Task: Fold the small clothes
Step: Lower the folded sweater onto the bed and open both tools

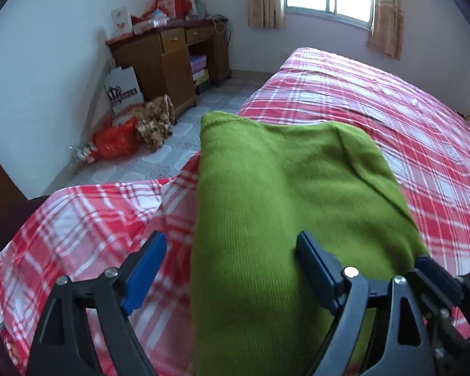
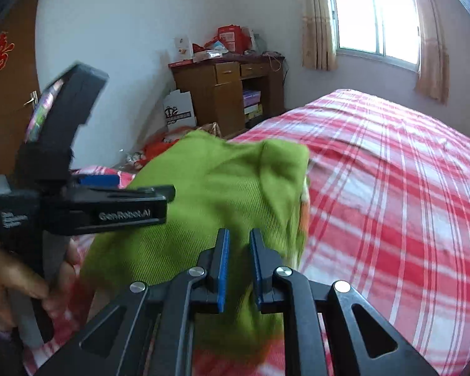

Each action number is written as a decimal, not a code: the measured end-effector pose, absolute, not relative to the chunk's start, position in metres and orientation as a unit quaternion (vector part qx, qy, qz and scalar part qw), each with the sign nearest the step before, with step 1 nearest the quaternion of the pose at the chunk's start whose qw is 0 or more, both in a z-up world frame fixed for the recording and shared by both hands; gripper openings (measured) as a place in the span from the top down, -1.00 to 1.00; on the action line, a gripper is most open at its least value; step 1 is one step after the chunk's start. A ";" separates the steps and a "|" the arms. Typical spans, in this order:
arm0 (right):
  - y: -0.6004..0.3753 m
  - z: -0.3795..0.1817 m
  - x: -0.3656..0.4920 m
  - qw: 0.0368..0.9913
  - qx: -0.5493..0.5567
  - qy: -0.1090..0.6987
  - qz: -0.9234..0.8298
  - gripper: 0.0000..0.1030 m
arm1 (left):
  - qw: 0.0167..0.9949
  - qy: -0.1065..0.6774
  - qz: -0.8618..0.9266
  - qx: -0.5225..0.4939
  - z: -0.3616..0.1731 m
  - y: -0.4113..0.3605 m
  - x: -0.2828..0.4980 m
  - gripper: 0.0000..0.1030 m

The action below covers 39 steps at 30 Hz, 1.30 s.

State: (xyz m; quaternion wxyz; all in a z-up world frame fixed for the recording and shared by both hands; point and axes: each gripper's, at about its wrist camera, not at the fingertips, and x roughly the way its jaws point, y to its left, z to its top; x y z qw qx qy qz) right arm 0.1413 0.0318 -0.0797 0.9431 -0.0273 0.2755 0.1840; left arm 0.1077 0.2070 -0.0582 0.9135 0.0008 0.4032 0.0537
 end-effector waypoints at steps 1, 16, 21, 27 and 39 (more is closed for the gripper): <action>0.032 -0.082 0.138 0.942 -0.030 0.279 0.182 0.73 | 0.914 0.401 0.056 -0.003 -0.058 0.206 0.101 -0.69; 0.041 -0.107 0.113 0.937 -0.062 0.306 0.154 0.67 | 0.905 0.422 0.062 0.000 -0.077 0.202 0.061 -0.79; 0.023 -0.098 0.074 0.941 -0.005 0.304 0.146 0.63 | 0.907 0.417 0.065 0.007 -0.079 0.198 0.027 -0.78; 0.011 -0.100 0.032 0.945 0.006 0.307 0.115 -0.36 | 0.899 0.432 0.074 0.012 -0.091 0.199 -0.005 -0.78; 0.012 -0.107 -0.012 0.931 -0.030 0.351 0.093 -0.36 | 0.893 0.444 0.066 0.034 -0.094 0.185 -0.055 -0.78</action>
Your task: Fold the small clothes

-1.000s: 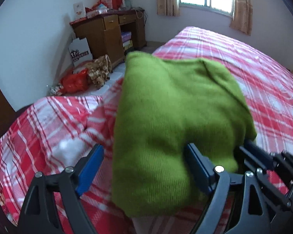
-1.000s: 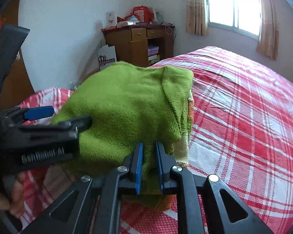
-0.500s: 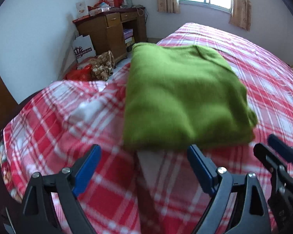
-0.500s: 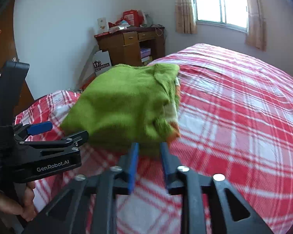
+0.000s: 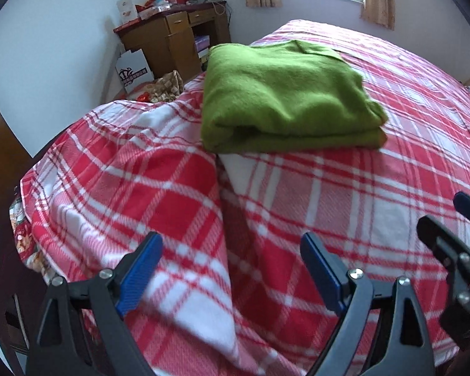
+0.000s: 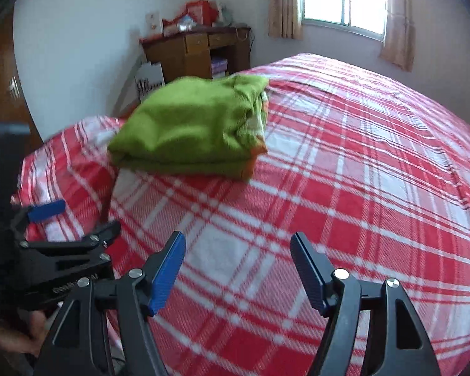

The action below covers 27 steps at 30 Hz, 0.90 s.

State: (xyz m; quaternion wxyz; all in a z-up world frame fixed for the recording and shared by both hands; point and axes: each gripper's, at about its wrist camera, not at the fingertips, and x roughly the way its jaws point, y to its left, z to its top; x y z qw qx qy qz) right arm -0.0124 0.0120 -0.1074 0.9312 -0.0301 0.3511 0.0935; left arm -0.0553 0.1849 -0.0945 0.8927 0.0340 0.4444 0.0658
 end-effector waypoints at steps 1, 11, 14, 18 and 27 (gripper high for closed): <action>0.011 -0.107 -0.018 0.931 -0.028 0.352 0.090 -0.36 | 0.895 0.441 0.064 0.033 -0.092 0.183 -0.060 -0.78; -0.008 -0.076 -0.059 0.934 -0.021 0.352 0.046 -0.36 | 0.904 0.424 0.041 0.038 -0.057 0.151 -0.084 -0.91; -0.016 -0.058 -0.071 0.940 -0.006 0.339 0.039 -0.37 | 0.895 0.442 0.048 0.034 -0.041 0.146 -0.089 -0.91; -0.019 -0.035 -0.083 0.949 0.007 0.311 0.044 -0.37 | 0.913 0.407 0.039 0.022 -0.012 0.152 -0.104 -0.97; -0.001 0.015 -0.109 0.968 0.006 0.243 0.070 -0.37 | 0.951 0.298 0.076 0.013 0.053 0.179 -0.136 -1.00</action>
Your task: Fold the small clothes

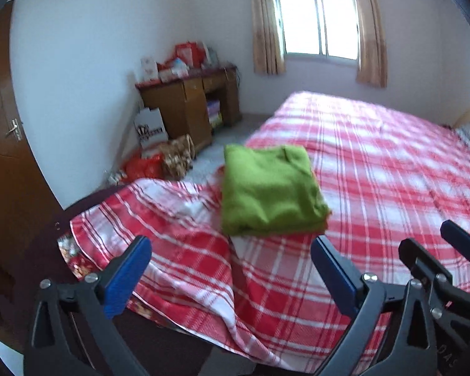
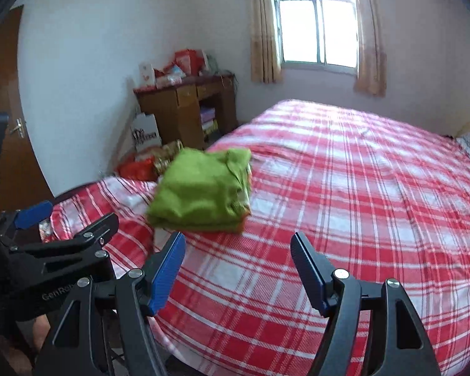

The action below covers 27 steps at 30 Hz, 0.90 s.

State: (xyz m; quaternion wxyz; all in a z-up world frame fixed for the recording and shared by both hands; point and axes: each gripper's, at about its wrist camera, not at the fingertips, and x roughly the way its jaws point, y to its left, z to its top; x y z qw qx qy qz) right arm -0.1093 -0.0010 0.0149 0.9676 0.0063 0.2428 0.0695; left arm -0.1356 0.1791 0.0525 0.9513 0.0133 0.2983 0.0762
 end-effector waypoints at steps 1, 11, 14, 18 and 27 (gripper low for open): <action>0.001 0.021 -0.113 0.970 0.003 0.234 0.071 -0.37 | 0.954 0.290 0.078 0.009 0.057 0.182 -0.138 -1.00; 0.021 0.082 -0.140 0.989 -0.006 0.129 0.071 -0.40 | 0.974 0.205 0.100 0.004 0.091 0.196 -0.163 -1.00; 0.022 0.085 -0.150 0.992 0.010 0.100 0.070 -0.41 | 0.977 0.193 0.093 0.001 0.094 0.197 -0.167 -1.00; 0.021 0.082 -0.156 0.994 0.015 0.080 0.070 -0.44 | 0.976 0.192 0.097 0.012 0.090 0.193 -0.164 -1.00; 0.008 0.073 -0.146 0.992 0.044 0.101 0.056 -0.47 | 0.974 0.201 0.100 0.021 0.084 0.185 -0.162 -1.00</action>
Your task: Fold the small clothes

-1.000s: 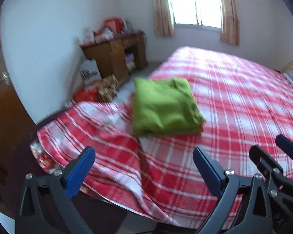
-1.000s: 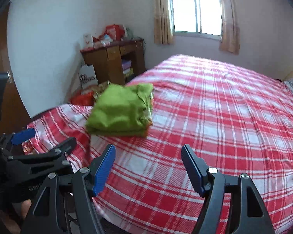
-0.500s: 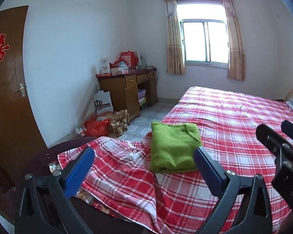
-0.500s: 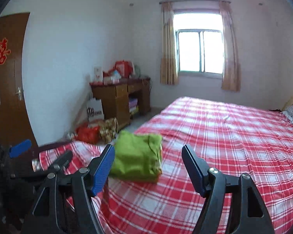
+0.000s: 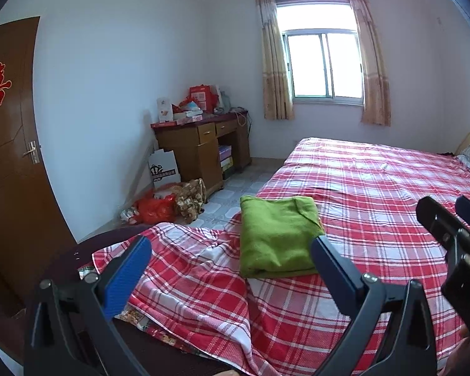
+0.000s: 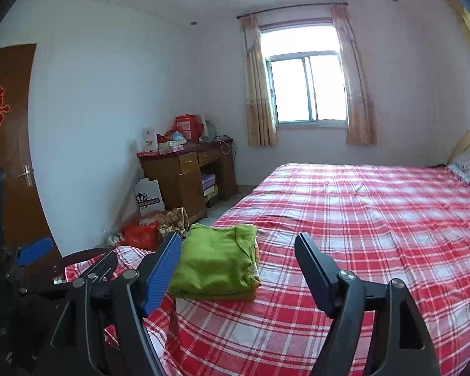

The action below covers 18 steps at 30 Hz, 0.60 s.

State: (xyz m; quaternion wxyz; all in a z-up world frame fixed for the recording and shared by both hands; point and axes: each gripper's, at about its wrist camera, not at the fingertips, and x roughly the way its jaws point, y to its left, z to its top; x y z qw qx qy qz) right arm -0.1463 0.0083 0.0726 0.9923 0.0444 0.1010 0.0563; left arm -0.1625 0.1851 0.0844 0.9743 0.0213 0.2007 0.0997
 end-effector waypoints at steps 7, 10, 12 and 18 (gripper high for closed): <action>0.004 0.069 -0.148 0.992 0.049 0.102 0.051 -0.47 | 0.973 0.203 0.107 0.016 0.084 0.186 -0.163 -1.00; 0.004 0.068 -0.148 0.992 0.045 0.103 0.052 -0.47 | 0.973 0.203 0.104 0.016 0.085 0.186 -0.163 -1.00; 0.005 0.069 -0.148 0.992 0.046 0.101 0.052 -0.47 | 0.974 0.202 0.103 0.017 0.085 0.185 -0.164 -1.00; 0.003 0.069 -0.151 0.993 0.046 0.094 0.047 -0.47 | 0.974 0.204 0.101 0.018 0.084 0.184 -0.163 -1.00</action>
